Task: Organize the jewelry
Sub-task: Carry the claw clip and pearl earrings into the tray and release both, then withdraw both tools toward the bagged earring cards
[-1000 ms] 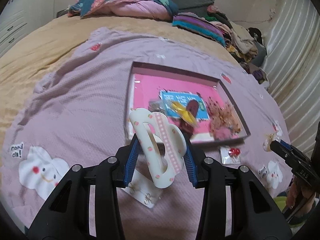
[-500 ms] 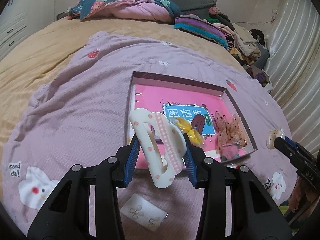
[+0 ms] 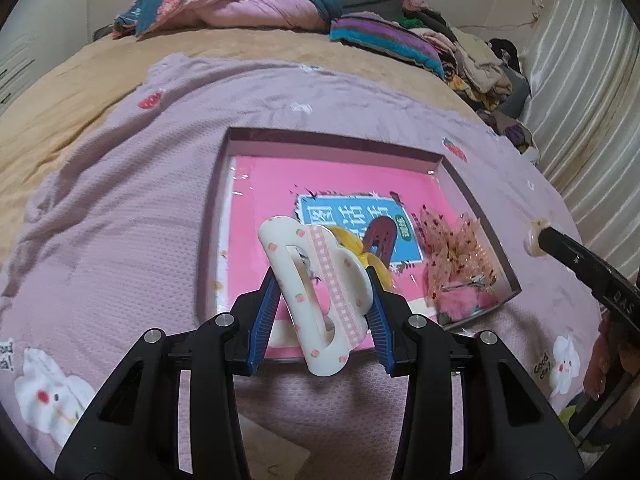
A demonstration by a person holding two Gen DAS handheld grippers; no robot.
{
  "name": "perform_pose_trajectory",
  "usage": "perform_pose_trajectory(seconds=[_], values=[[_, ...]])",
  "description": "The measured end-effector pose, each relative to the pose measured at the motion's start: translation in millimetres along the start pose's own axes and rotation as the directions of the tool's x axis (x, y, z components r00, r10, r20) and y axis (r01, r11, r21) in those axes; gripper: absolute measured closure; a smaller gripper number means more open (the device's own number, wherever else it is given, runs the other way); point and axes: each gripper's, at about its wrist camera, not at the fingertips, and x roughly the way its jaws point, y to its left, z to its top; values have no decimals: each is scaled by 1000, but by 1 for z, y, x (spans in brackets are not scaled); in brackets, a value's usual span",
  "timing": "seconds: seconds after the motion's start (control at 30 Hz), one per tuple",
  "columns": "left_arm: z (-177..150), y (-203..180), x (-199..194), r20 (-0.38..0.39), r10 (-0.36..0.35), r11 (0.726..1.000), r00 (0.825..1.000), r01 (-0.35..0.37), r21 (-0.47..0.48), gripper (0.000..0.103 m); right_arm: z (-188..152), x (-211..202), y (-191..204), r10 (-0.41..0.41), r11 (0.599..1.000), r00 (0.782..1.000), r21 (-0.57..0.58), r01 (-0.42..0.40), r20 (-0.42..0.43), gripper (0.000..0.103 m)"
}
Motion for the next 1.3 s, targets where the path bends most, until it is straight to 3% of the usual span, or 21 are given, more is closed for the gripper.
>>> perform_pose_trajectory(seconds=[0.33, 0.63, 0.73, 0.83, 1.1, 1.17, 1.3], values=[[-5, -1, 12, -17, 11, 1000, 1000, -11, 8, 70, -8, 32, -10, -46, 999, 997, 6, 46, -61, 57], [-7, 7, 13, -20, 26, 1000, 999, -26, -6, 70, -19, 54, -6, -38, 999, 992, 4, 38, -122, 57], [-8, 8, 12, -22, 28, 1000, 999, -29, -8, 70, -21, 52, -5, -22, 1000, 991, 9, 24, -129, 50], [-9, 8, 11, -20, 29, 1000, 999, -29, -9, 70, -20, 41, -3, -17, 1000, 994, 5, 17, -105, 35], [-12, 5, -3, -3, 30, 1000, 1000, -30, -5, 70, -19, -2, 0, 7, 1000, 1000, 7, -7, -23, 23], [-14, 5, -10, 6, 29, 1000, 1000, -29, -8, 68, -21, -10, 0, 12, 1000, 1000, 9, -12, -12, 22], [-16, 3, -23, 24, 34, 999, 999, -33, -8, 54, -24, -25, 0, 19, 1000, 1000, 12, -19, 3, 20]])
